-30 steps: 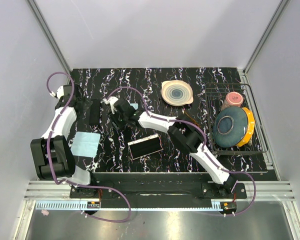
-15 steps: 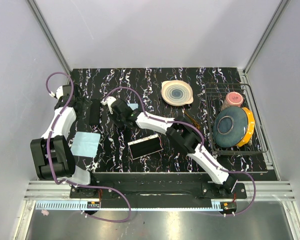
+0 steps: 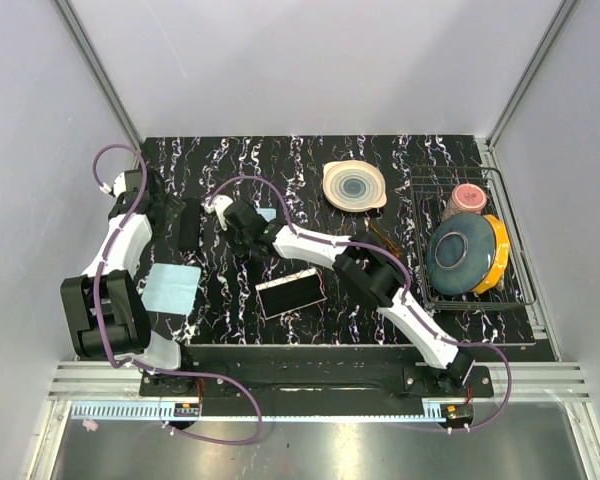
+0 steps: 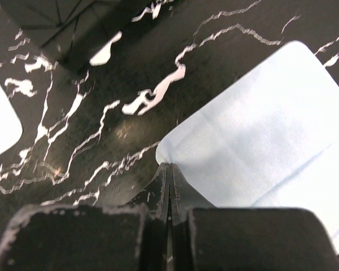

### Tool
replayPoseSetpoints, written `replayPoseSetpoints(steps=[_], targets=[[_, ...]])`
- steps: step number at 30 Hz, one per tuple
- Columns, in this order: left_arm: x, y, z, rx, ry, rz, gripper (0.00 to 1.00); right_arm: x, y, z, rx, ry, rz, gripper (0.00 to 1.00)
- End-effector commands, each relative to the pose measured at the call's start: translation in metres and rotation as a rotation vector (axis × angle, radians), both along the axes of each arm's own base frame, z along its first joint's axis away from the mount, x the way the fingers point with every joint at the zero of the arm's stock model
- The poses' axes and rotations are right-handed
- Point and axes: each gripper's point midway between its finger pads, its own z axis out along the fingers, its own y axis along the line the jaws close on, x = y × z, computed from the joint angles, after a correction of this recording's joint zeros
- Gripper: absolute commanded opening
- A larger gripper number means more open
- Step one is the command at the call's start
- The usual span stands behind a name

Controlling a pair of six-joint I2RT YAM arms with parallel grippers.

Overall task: Organize the sunglasses
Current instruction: Move the glasses cleaning cloth to the center of the board, then pick up the corner of the glasses cleaning cloth from the center of the board.

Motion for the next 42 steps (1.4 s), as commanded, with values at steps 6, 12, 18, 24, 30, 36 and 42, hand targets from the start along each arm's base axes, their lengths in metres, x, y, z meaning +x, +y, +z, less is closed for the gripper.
replayPoseSetpoints(steps=[6, 12, 18, 24, 30, 36, 42], targets=[[0.012, -0.004, 0.005, -0.020, -0.045, -0.046, 0.80, -0.065, -0.031, 0.017, -0.039, 0.082, 0.222, 0.00], [0.016, -0.016, 0.001, -0.065, -0.051, -0.095, 0.79, -0.094, -0.065, 0.016, -0.096, 0.109, 0.293, 0.00], [0.025, -0.047, -0.001, -0.124, -0.077, -0.219, 0.78, -0.093, -0.080, 0.031, -0.080, 0.121, 0.179, 0.48], [0.035, -0.078, 0.001, -0.141, -0.113, -0.339, 0.79, -0.070, -0.092, 0.064, 0.040, 0.103, -0.046, 0.47], [0.047, -0.113, 0.000, -0.183, -0.146, -0.474, 0.78, -0.036, -0.119, 0.069, 0.125, 0.141, -0.278, 0.30], [0.051, -0.150, -0.016, -0.197, -0.103, -0.585, 0.72, -0.004, -0.150, 0.055, 0.110, 0.170, -0.440, 0.20], [0.058, -0.177, -0.025, -0.172, -0.084, -0.683, 0.70, 0.029, -0.167, 0.054, 0.105, 0.149, -0.510, 0.19]])
